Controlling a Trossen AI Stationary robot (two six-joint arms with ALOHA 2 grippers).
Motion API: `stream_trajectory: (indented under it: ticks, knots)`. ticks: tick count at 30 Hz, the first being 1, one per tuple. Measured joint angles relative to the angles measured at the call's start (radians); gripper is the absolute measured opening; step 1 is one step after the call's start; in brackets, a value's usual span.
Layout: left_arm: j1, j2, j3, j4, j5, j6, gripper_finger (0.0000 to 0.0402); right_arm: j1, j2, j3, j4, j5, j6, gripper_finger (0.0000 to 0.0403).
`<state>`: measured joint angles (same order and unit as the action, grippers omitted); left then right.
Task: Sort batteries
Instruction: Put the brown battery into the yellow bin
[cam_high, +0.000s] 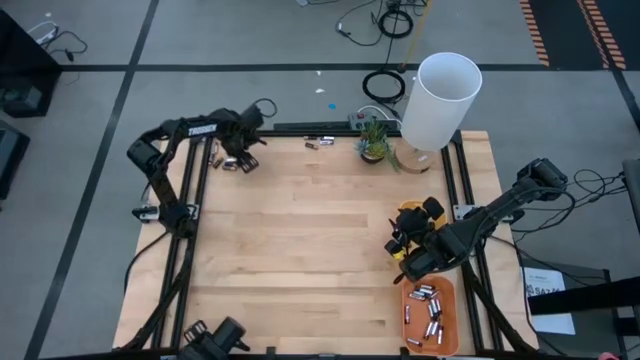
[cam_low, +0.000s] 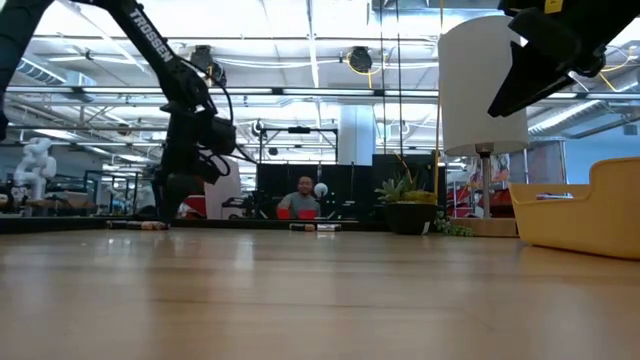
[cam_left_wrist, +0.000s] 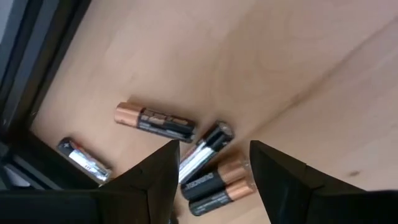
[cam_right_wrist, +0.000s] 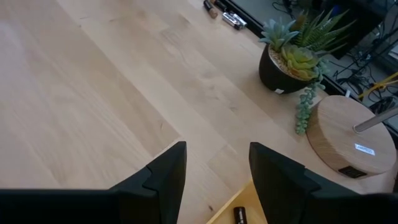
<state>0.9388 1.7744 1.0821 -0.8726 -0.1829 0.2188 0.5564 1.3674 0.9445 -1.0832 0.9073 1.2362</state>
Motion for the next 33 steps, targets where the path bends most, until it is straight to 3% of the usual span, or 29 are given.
stream_trajectory:
  ticks: [8,12,19,33]
  knots:
    - [0.038,0.0,0.0,0.0,-0.001,-0.003,0.0205,0.0,0.0,0.0,0.0,-0.002,-0.003,0.0167]
    - [0.05,0.0,0.0,0.001,0.072,-0.003,0.0205,0.0,0.0,0.0,0.003,-0.004,-0.003,0.0167]
    - [0.05,0.0,0.0,0.012,0.074,-0.008,0.0205,0.0,0.0,0.0,0.003,-0.005,-0.003,0.0167]
    - [0.05,0.005,0.0,0.022,0.031,-0.185,0.0205,0.0,0.0,0.0,0.003,-0.019,-0.007,0.0167]
